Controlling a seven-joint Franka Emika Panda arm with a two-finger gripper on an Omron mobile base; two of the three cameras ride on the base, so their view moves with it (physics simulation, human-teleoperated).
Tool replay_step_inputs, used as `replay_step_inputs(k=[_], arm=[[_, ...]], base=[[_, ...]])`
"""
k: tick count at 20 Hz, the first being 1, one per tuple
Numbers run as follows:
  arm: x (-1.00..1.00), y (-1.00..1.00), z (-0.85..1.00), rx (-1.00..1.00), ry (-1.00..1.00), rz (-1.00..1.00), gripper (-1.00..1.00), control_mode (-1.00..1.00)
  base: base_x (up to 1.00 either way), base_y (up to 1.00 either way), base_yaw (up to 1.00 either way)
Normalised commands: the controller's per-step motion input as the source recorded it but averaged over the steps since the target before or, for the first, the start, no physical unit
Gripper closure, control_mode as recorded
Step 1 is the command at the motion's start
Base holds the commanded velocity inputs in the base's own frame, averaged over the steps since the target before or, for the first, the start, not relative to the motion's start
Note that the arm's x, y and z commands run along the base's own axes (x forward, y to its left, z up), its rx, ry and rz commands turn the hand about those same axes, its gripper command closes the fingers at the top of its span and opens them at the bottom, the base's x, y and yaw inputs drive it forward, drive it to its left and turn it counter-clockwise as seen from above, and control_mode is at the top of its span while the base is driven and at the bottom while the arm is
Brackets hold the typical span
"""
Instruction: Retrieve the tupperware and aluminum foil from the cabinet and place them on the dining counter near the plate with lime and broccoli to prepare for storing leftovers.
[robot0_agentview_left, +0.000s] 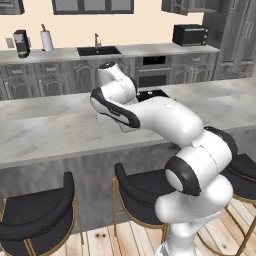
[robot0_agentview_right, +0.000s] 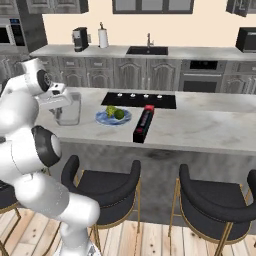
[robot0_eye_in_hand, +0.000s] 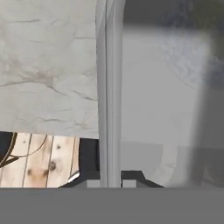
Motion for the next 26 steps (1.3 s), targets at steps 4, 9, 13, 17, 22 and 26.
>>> replay_step_inputs(k=[4,9,13,17,22,26], arm=[[0.67,0.13,-0.51,0.00,0.08,0.00,1.00,-1.00],[0.55,0.05,-0.64,0.00,0.03,0.00,1.00,-1.00],[0.57,0.00,-0.60,0.00,0.01,0.00,1.00,-1.00],[0.65,0.00,-0.49,0.00,0.02,0.00,1.00,-1.00],[0.84,0.00,-0.42,0.00,0.03,0.00,1.00,-1.00],[0.42,0.00,-0.25,0.00,-0.01,0.00,-1.00,-1.00]], base=[[0.00,0.00,0.00],[0.00,0.00,0.00],[0.00,0.00,0.00],[0.00,0.00,0.00],[0.00,0.00,0.00],[0.00,0.00,0.00]])
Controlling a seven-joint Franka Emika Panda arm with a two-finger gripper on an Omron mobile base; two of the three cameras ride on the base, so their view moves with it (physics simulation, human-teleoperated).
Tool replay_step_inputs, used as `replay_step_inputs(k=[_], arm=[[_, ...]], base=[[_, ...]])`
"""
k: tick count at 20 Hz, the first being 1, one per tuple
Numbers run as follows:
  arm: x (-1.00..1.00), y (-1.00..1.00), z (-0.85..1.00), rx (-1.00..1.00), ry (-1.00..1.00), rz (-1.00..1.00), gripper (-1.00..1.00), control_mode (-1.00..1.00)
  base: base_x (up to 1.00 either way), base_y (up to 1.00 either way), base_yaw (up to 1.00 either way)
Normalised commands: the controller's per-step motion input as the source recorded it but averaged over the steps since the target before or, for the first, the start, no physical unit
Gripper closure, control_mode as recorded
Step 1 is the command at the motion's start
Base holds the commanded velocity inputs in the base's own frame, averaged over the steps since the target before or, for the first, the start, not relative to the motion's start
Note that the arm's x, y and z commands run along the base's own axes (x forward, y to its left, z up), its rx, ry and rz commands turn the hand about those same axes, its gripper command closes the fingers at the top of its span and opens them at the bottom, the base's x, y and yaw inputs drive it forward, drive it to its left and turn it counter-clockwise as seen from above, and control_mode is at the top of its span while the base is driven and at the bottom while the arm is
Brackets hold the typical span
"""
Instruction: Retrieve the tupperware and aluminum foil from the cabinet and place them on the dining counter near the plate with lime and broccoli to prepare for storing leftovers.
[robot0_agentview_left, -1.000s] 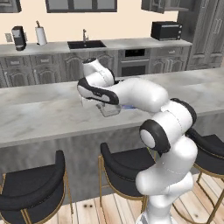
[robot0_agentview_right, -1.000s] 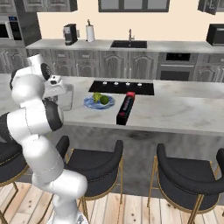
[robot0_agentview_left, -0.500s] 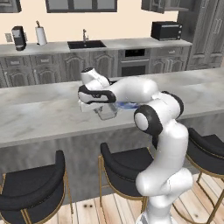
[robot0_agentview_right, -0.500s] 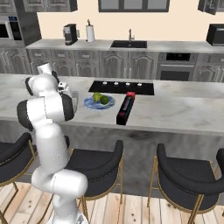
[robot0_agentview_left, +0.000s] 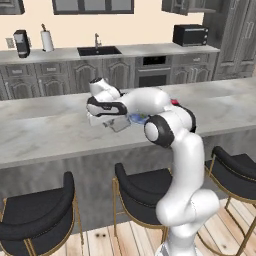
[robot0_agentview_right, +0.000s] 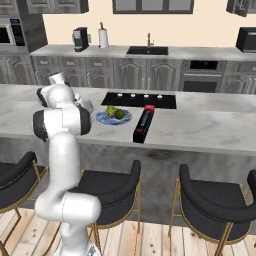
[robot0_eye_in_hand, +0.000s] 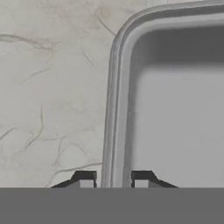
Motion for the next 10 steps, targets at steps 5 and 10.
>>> replay_step_inputs(k=[5,10], arm=[[-0.58,-0.06,0.40,0.00,-0.17,-0.12,-1.00,-1.00],[-0.88,-0.17,0.70,0.00,-0.27,-0.18,-1.00,-1.00]], base=[[0.00,0.00,0.00],[0.00,0.00,0.00]])
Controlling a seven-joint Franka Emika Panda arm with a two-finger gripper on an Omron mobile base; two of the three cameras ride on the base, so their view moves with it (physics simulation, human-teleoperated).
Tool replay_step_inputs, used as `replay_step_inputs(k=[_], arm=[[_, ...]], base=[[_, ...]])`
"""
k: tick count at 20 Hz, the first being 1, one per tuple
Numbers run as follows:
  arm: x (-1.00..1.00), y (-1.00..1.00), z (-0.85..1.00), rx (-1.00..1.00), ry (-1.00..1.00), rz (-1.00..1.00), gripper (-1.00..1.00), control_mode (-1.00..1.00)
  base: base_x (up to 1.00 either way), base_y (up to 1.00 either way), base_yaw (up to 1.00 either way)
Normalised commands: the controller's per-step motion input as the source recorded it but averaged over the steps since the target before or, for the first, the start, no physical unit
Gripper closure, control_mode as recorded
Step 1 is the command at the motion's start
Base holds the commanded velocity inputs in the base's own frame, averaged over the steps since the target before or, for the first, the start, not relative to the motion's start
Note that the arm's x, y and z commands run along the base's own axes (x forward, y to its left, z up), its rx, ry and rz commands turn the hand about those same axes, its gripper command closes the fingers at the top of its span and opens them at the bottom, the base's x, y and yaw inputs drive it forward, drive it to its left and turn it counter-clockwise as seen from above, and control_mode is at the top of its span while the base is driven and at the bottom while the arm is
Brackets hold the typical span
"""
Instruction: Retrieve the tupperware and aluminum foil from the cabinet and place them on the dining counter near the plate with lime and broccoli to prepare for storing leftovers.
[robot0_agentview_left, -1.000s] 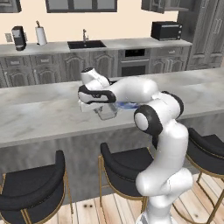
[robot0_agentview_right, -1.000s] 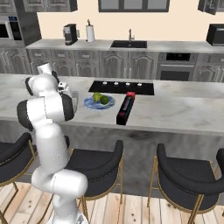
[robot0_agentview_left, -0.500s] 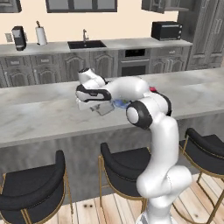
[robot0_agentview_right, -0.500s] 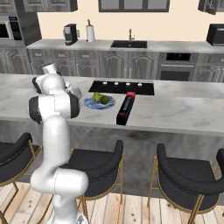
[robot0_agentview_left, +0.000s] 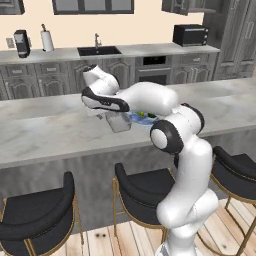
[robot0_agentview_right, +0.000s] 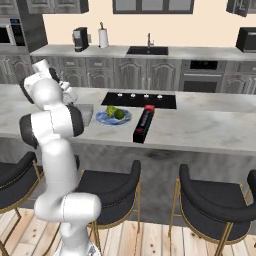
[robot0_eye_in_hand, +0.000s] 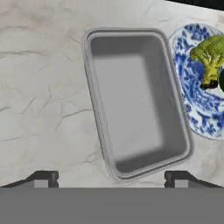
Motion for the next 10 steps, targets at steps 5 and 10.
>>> replay_step_inputs(k=[5,10], arm=[[-1.00,-0.54,0.38,0.00,-0.41,-0.13,-1.00,-1.00],[-1.00,-0.56,0.28,0.01,-0.64,-0.02,-1.00,-1.00]], base=[[0.00,0.00,0.00],[0.00,0.00,0.00]])
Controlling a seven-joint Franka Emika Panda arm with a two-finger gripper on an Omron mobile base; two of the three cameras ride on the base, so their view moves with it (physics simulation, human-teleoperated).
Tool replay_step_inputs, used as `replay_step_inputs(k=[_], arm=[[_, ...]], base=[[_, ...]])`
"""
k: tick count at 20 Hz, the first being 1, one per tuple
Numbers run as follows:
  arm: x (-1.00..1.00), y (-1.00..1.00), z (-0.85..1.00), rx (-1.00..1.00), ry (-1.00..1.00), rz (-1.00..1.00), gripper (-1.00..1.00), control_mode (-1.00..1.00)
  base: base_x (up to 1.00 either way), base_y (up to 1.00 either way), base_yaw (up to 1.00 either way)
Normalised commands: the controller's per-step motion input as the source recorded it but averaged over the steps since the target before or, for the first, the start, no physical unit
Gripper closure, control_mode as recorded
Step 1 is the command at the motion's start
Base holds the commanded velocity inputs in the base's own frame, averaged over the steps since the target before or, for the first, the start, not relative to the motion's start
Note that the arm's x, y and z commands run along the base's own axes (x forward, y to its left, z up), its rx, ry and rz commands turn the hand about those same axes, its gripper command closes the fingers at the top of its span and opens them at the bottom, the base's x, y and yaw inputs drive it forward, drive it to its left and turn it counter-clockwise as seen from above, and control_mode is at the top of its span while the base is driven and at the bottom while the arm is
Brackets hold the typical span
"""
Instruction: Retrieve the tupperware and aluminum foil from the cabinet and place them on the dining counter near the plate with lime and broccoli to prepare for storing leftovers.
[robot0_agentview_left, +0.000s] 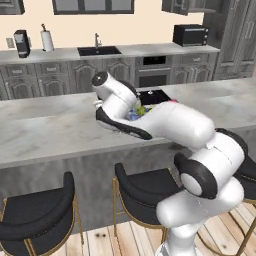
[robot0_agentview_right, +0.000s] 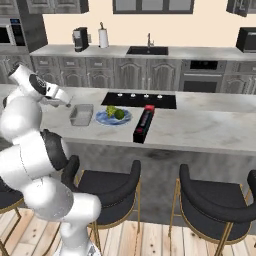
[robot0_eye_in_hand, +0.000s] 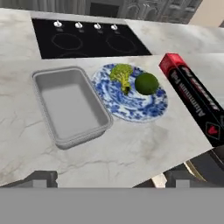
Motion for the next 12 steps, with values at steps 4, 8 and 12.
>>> replay_step_inputs(k=[4,8,12], arm=[[-0.93,-0.37,0.11,0.00,-0.51,0.04,-1.00,-1.00],[-0.69,-0.44,0.13,0.00,-0.25,0.04,-1.00,-1.00],[-0.42,-0.14,0.44,-0.03,-0.04,0.03,-1.00,-1.00]], base=[[0.00,0.00,0.00],[0.00,0.00,0.00],[0.00,0.00,0.00]])
